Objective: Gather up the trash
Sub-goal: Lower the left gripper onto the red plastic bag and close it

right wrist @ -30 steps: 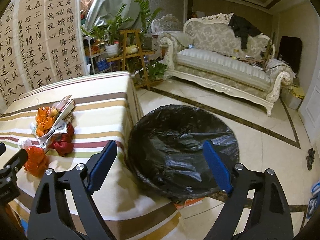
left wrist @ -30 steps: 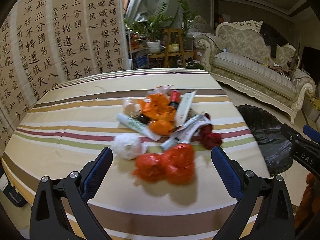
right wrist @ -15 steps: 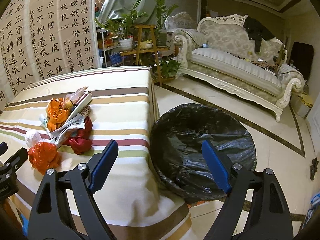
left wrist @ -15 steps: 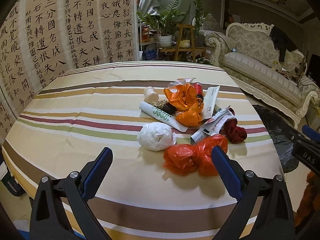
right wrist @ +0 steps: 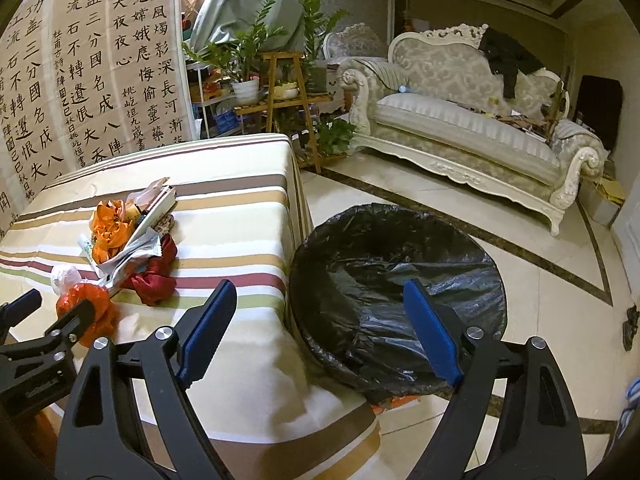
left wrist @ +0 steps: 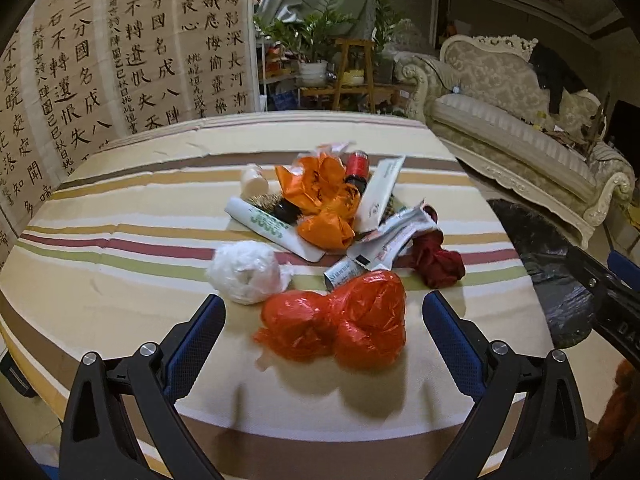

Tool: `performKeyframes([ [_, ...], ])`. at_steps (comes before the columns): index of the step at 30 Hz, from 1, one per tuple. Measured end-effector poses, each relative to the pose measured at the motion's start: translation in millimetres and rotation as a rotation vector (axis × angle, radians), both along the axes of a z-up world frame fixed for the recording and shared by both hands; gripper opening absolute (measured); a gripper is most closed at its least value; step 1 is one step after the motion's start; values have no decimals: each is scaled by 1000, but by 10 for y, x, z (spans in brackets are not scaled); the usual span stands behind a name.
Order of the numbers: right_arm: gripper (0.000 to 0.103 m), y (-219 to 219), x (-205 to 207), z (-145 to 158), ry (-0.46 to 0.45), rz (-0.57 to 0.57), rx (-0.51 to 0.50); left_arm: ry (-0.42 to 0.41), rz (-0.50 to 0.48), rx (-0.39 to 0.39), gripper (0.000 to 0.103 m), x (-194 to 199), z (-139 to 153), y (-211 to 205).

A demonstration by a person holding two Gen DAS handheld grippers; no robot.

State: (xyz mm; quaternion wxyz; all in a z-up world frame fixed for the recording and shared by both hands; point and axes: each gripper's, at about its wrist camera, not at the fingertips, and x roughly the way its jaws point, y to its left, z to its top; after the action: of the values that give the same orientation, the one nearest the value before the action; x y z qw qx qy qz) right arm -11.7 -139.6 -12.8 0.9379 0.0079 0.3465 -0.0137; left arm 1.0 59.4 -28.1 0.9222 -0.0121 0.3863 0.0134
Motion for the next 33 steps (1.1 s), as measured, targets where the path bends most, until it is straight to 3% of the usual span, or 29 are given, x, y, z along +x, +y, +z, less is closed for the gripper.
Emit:
performKeyframes([
  [3,83,-28,-19,-36,3,5,5,6,-13,6,92,-13,-32,-48],
  [4,83,-29,-22,-46,4,6,7,7,-23,8,85,-21,-41,-68],
  [5,83,-26,-17,-50,6,6,9,16,-35,6,67,-21,-58,-82],
  [17,83,87,-20,-72,13,45,13,-26,-61,-10,67,-168,83,-31],
  [25,83,351,15,-52,15,112,-4,-53,8,-19,67,-180,210,318],
  [33,68,741,82,-110,54,219,-23,-61,78,-14,67,-144,169,666],
])
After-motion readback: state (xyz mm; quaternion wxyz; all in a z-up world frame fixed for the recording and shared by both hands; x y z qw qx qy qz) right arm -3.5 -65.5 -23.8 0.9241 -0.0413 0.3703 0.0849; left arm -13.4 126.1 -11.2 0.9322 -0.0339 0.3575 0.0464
